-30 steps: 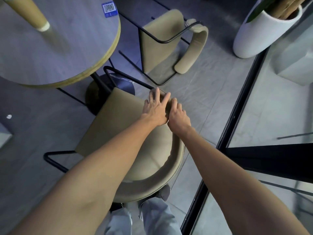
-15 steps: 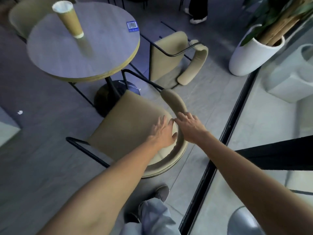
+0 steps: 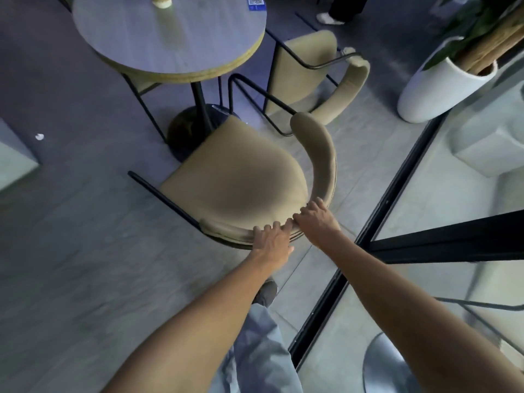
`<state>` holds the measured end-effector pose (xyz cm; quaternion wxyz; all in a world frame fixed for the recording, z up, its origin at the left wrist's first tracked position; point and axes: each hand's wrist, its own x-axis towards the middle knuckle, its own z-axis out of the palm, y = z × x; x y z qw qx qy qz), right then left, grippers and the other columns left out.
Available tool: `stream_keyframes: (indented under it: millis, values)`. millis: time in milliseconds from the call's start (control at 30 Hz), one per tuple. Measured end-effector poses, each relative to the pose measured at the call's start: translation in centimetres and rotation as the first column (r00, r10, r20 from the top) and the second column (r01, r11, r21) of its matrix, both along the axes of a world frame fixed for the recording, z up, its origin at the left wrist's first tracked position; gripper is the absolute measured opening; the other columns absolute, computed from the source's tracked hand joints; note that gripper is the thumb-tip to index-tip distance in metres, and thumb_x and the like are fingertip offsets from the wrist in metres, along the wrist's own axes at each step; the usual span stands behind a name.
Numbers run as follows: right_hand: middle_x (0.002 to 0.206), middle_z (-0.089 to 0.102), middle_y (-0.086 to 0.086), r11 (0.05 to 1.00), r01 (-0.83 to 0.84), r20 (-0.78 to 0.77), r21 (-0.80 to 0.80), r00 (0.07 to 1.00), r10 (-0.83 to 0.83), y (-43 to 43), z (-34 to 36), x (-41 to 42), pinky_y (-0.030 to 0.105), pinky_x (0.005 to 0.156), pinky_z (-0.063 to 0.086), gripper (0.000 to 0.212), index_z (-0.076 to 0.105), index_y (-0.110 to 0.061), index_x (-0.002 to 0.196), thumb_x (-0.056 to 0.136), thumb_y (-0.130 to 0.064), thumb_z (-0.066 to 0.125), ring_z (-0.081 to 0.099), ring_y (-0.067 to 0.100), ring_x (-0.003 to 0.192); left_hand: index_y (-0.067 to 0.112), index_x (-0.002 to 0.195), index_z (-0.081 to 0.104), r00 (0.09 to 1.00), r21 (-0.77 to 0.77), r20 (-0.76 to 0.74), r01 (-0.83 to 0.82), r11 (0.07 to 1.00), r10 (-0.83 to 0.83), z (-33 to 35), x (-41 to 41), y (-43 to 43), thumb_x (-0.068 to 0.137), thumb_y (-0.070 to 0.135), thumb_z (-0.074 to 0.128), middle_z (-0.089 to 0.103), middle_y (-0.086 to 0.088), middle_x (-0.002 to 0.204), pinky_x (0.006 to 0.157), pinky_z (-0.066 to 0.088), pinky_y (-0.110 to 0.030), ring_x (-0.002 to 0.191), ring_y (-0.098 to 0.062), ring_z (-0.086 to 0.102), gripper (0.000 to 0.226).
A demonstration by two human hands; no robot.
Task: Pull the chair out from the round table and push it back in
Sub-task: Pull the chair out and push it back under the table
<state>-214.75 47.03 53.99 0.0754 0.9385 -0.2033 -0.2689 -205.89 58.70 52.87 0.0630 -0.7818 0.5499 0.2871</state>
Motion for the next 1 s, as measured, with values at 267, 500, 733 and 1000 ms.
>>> stream_keyframes:
  millis: [267,500,733,1000]
  values:
    - [0.103,0.071,0.002,0.994,0.109,0.069,0.0,0.992,-0.109,2.2,-2.0,0.7,0.036,0.107,0.033,0.02,0.068,-0.02,0.104,0.093,-0.017,0.052,0.059,0.026,0.11,0.023,0.138,0.044,0.998,-0.025,0.005,-0.058,0.998,0.059,0.6,0.3,0.7,0.096,0.003,0.046,0.063,-0.009,0.12,0.095,0.038,-0.046,0.115,-0.035,0.059,0.048]
    - [0.107,0.07,-0.005,0.99,0.088,0.049,0.107,0.994,-0.094,2.5,-2.3,-0.1,0.034,0.102,0.037,0.03,0.065,-0.028,0.109,0.085,-0.014,0.056,0.054,0.022,0.114,0.028,0.129,0.052,0.998,-0.071,-0.018,-0.067,0.995,0.066,0.9,0.7,3.1,0.093,0.005,0.055,0.067,-0.006,0.109,0.092,0.042,-0.045,0.106,-0.034,0.064,0.043]
    - [0.111,0.069,-0.01,0.995,0.009,-0.021,0.103,1.0,-0.007,4.2,-2.2,0.9,0.036,0.105,0.03,0.038,0.062,-0.035,0.115,0.084,-0.014,0.057,0.056,0.02,0.115,0.026,0.133,0.052,0.997,-0.055,0.08,-0.005,0.999,0.009,1.2,3.6,7.9,0.086,-0.002,0.062,0.068,-0.006,0.102,0.099,0.042,-0.053,0.101,-0.032,0.066,0.055]
    - [0.114,0.069,-0.01,0.977,-0.143,-0.015,0.158,0.989,0.147,6.9,-1.5,4.8,0.037,0.104,0.032,0.037,0.062,-0.037,0.119,0.087,-0.02,0.058,0.056,0.019,0.115,0.033,0.132,0.055,0.981,-0.048,0.19,-0.011,0.999,0.02,0.9,10.1,14.9,0.082,0.002,0.065,0.07,0.0,0.107,0.099,0.038,-0.044,0.103,-0.025,0.065,0.06]
